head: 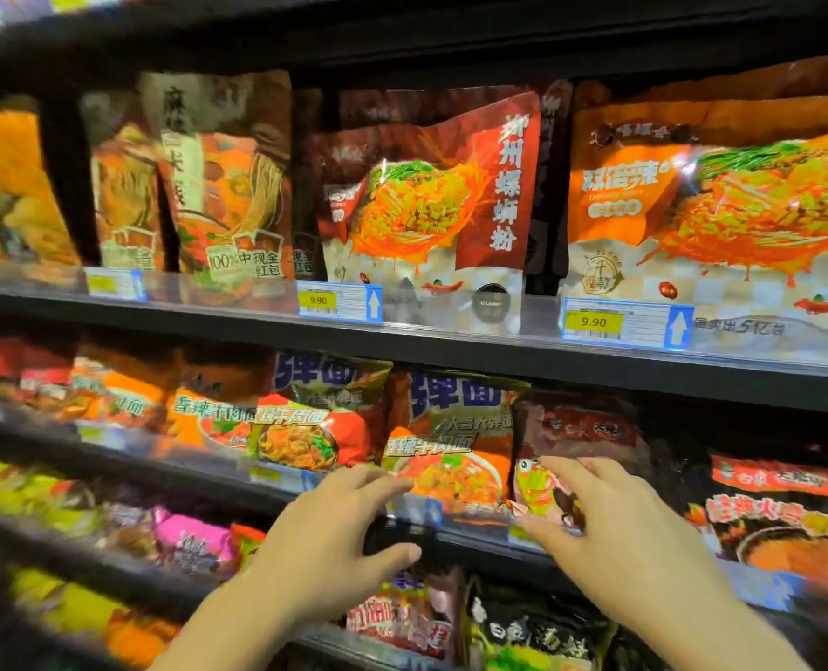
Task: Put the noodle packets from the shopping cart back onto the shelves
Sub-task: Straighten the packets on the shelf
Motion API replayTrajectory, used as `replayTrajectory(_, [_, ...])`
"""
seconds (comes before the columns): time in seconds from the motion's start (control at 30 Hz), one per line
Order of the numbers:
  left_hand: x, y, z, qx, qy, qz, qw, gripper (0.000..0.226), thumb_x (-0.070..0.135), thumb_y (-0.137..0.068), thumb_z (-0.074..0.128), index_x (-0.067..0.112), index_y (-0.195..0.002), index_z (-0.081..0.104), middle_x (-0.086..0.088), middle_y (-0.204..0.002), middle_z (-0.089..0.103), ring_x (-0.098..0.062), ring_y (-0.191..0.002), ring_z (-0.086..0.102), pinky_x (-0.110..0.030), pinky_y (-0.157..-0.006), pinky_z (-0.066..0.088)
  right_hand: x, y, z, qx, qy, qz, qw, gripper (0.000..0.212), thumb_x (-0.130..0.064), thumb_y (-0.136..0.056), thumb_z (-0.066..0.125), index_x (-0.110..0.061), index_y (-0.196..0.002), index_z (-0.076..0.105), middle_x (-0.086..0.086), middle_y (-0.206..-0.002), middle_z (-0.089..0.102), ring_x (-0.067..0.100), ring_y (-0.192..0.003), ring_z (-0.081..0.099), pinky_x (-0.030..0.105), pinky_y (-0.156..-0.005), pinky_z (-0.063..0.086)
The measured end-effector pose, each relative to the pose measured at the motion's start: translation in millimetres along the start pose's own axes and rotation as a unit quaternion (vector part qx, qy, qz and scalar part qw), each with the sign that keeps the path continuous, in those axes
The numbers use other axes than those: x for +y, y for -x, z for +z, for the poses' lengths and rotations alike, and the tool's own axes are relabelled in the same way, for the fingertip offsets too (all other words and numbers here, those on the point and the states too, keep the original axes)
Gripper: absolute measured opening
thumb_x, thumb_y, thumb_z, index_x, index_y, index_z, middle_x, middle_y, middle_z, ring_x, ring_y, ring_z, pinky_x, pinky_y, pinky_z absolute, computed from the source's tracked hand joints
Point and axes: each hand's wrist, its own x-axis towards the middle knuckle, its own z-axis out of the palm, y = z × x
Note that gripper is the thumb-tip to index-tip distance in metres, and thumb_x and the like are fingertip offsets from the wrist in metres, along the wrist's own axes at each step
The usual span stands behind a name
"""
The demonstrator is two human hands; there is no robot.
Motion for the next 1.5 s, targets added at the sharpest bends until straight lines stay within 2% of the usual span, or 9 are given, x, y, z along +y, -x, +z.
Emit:
replayTrajectory(0.2, [-50.4,43.0,-29.5,0.003,-0.040,-0.076,0.996,0.073,0.073,-0.087,0.055,0.048,-0.151,0.032,0.027,-0.151,0.033,-0.003,-0.142,0.031,-0.032,-0.111,0.038,-54.6,-23.0,23.1,-0.025,-0.005,-0.031,0.999,0.077,-0.078,-0.086,0.048,-0.044,-0.153,0.032,-0.008,-0.148,0.045,0.021,-0.135,0.047,0.036,-0.105,0.046])
replayTrajectory(0.33, [-89.0,65.7,-47.6,0.020,-0.060,-0.107,0.992,0.073,0.070,-0.088,0.055,0.046,-0.152,0.032,0.024,-0.152,0.033,-0.004,-0.143,0.032,-0.031,-0.108,0.040,-101.6,-24.2,30.9,-0.034,0.020,-0.024,0.999,0.078,-0.077,-0.086,0.051,-0.044,-0.154,0.031,-0.004,-0.143,0.049,0.024,-0.133,0.049,0.038,-0.103,0.048])
replayTrajectory(0.5, [-158.4,97.9,-71.6,0.015,-0.074,-0.111,0.991,0.076,0.071,-0.086,0.054,0.045,-0.153,0.030,0.022,-0.150,0.036,-0.008,-0.138,0.040,-0.035,-0.102,0.045,-183.1,-12.6,44.3,-0.054,0.030,-0.010,0.998,0.081,-0.080,-0.086,0.049,-0.045,-0.155,0.026,-0.005,-0.155,0.039,0.023,-0.142,0.041,0.039,-0.108,0.042])
replayTrajectory(0.63, [-223.5,128.5,-97.6,0.006,-0.068,-0.104,0.992,0.078,0.072,-0.084,0.056,0.043,-0.152,0.033,0.018,-0.149,0.041,-0.011,-0.138,0.041,-0.037,-0.107,0.045,-262.5,-2.1,60.3,-0.078,0.018,0.011,0.997,0.088,-0.083,-0.082,0.051,-0.043,-0.157,0.026,0.001,-0.151,0.043,0.028,-0.139,0.043,0.043,-0.108,0.045])
replayTrajectory(0.73, [-266.4,148.7,-114.7,-0.006,-0.064,-0.101,0.993,0.079,0.074,-0.081,0.057,0.042,-0.151,0.036,0.014,-0.148,0.043,-0.015,-0.138,0.042,-0.040,-0.108,0.044,-316.6,6.2,67.5,-0.093,0.022,0.019,0.995,0.089,-0.083,-0.083,0.050,-0.043,-0.157,0.024,0.002,-0.155,0.039,0.030,-0.141,0.041,0.044,-0.108,0.044])
replayTrajectory(0.93, [-335.6,174.2,-151.4,-0.005,-0.065,-0.108,0.992,0.077,0.070,-0.086,0.058,0.040,-0.153,0.034,0.012,-0.148,0.042,-0.017,-0.137,0.043,-0.040,-0.102,0.049,-400.0,12.3,81.5,-0.096,0.014,0.025,0.995,0.086,-0.081,-0.084,0.052,-0.044,-0.157,0.025,0.003,-0.156,0.037,0.030,-0.143,0.039,0.046,-0.105,0.046])
replayTrajectory(1.17, [-384.5,174.9,-158.6,0.003,-0.042,-0.100,0.994,0.076,0.072,-0.088,0.054,0.041,-0.154,0.031,0.015,-0.151,0.040,-0.013,-0.137,0.041,-0.039,-0.101,0.050,-454.2,-1.9,94.4,-0.093,0.008,0.005,0.996,0.086,-0.082,-0.083,0.050,-0.048,-0.157,0.022,-0.002,-0.160,0.033,0.025,-0.147,0.033,0.046,-0.108,0.045])
replayTrajectory(1.37, [-417.4,143.2,-144.7,0.001,-0.044,-0.098,0.994,0.073,0.068,-0.090,0.055,0.040,-0.153,0.031,0.015,-0.150,0.041,-0.012,-0.137,0.041,-0.038,-0.102,0.049,-477.9,-42.2,117.1,-0.090,-0.002,-0.013,0.996,0.083,-0.080,-0.086,0.048,-0.046,-0.157,0.022,-0.003,-0.155,0.038,0.024,-0.143,0.038,0.045,-0.106,0.047])
replayTrajectory(1.5, [-441.9,112.8,-142.3,0.010,-0.052,-0.083,0.995,0.064,0.063,-0.093,0.053,0.040,-0.151,0.036,0.017,-0.148,0.043,-0.010,-0.137,0.042,-0.037,-0.104,0.049,-493.9,-75.6,132.1,-0.086,-0.030,-0.036,0.995,0.079,-0.076,-0.091,0.047,-0.046,-0.159,0.020,-0.003,-0.161,0.032,0.023,-0.147,0.033,0.044,-0.112,0.042])
